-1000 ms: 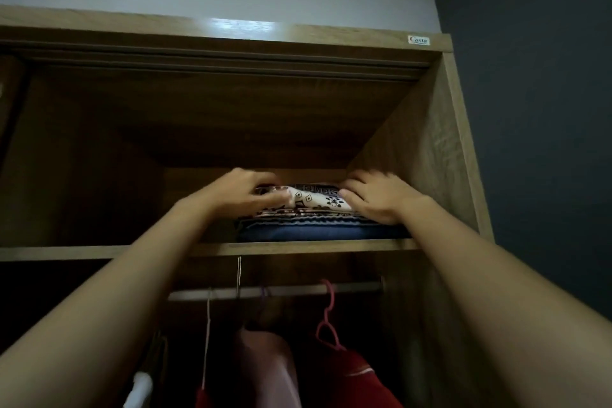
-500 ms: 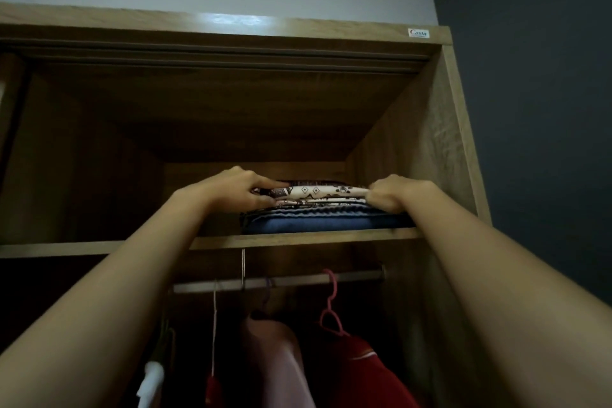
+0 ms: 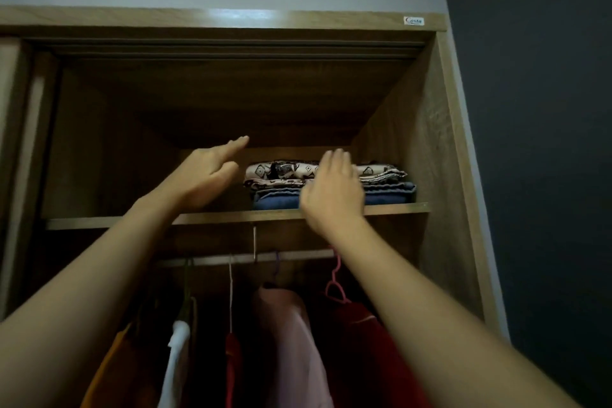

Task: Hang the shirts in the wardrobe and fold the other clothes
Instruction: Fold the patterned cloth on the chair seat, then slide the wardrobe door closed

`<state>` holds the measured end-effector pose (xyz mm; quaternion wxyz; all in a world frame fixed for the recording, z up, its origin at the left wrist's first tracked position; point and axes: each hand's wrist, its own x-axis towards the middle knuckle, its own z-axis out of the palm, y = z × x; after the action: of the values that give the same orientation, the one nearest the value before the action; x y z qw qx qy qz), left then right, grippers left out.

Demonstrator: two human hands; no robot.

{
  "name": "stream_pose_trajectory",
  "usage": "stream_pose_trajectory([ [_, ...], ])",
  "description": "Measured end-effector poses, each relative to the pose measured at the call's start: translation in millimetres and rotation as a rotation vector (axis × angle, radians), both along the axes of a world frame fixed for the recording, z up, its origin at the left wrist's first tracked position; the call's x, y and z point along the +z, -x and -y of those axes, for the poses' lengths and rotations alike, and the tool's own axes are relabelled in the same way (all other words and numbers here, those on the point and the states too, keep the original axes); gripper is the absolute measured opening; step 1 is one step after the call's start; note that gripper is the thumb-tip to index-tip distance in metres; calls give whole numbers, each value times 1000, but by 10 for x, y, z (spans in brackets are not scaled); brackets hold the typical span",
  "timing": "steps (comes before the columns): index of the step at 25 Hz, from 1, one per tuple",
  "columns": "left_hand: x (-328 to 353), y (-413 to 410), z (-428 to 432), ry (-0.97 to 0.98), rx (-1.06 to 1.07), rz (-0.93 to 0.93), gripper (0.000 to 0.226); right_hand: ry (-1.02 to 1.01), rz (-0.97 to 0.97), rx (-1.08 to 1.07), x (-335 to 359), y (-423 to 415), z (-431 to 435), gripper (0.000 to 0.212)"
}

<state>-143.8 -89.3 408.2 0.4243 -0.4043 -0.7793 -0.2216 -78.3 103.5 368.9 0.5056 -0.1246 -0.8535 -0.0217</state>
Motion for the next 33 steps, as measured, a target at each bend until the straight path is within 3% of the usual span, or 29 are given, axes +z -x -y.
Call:
stream_pose_trajectory([
  [4, -506, -215, 654, -47, 27, -203, 73, -100, -100, 410, -762, -67, 993, 67],
  [7, -1095, -245, 1238, -70, 105, -252, 65, -164, -107, 604, -1579, -79, 1766, 65],
  [16, -2973, -54, 3123, -8, 449, -96, 59, -428, 478, 966, -3947, 14, 3712, 60],
  [20, -3630, 166, 3516, 30, 515, -13, 60, -505, 736, 994, -4745, 86, 3957, 44],
  [24, -3986, 368, 3583, 65, 500, -22, 60, -668, 819, 902, -5289, 289, 3856, 22],
  [33, -4284, 565, 3471, -13, 452, 6, 69, -1220, 752, 663, -5340, 689, 3476, 48],
])
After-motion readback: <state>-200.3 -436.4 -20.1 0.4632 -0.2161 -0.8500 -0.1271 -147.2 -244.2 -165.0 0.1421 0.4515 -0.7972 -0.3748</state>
